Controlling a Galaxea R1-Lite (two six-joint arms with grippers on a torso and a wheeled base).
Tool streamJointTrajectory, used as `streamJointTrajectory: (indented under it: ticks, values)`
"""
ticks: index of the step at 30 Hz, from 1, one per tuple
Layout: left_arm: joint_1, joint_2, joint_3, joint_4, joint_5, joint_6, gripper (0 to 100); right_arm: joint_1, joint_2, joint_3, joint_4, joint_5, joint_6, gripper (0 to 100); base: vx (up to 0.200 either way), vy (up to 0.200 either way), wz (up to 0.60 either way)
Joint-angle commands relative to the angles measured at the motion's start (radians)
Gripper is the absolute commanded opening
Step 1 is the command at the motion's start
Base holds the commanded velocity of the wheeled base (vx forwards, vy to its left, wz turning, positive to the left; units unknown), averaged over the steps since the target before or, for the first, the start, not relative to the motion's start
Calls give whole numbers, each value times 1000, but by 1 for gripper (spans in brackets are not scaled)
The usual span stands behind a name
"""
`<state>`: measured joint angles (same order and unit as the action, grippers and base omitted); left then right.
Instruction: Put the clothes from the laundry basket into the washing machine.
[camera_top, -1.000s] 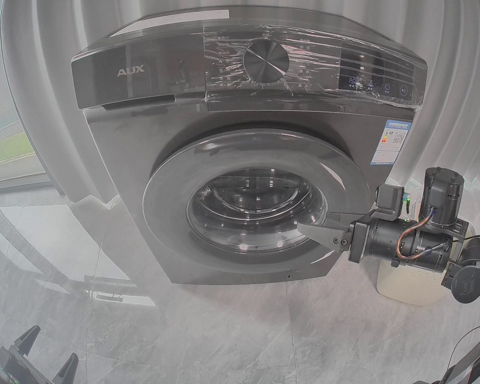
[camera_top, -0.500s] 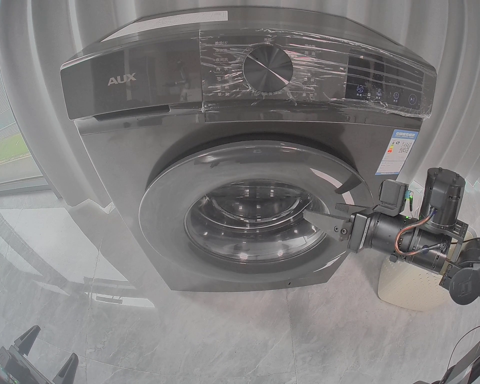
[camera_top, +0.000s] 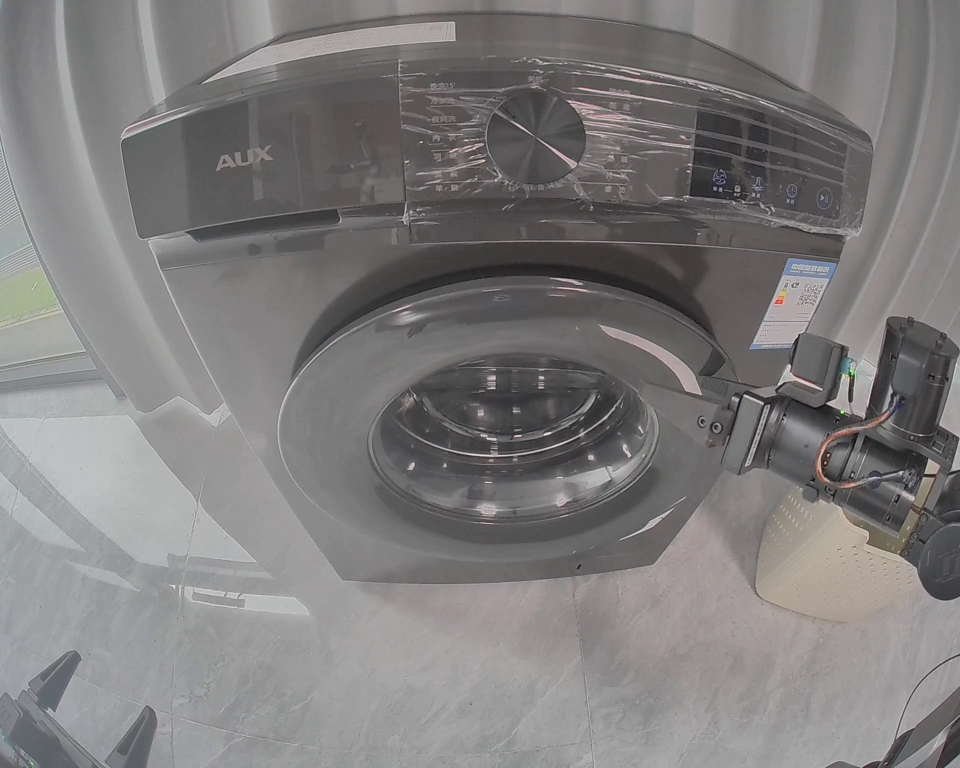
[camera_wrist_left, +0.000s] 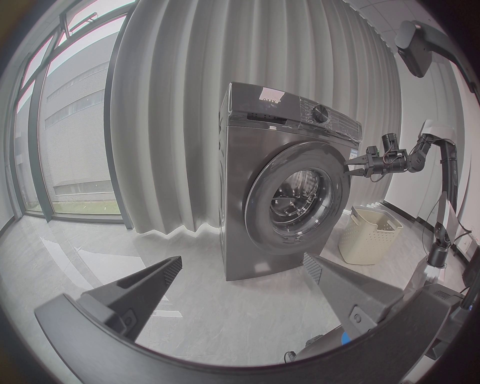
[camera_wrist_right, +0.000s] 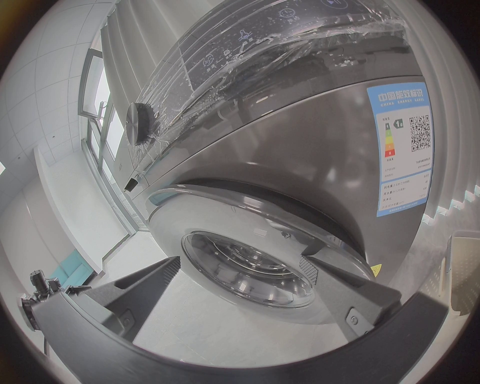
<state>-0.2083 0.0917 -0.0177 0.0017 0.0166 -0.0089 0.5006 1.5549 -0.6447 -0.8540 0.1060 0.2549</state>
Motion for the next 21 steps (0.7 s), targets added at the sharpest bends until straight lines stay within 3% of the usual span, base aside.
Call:
streamJointTrajectory:
  ticks: [1, 7, 10, 21]
  values:
    - [0, 2, 18, 0, 0, 0, 100, -1, -15, -1, -3, -3, 0, 100, 0, 0, 0]
    - [0, 2, 18, 0, 0, -2, 100, 1, -13, -3, -3, -3, 0, 100, 0, 0, 0]
    - [0, 2, 18, 0, 0, -2, 100, 1, -12, -3, -3, -3, 0, 100, 200, 0, 0]
    - [0, 2, 18, 0, 0, 0, 100, 1, -6, -3, -31, -15, -2, 100, 0, 0, 0]
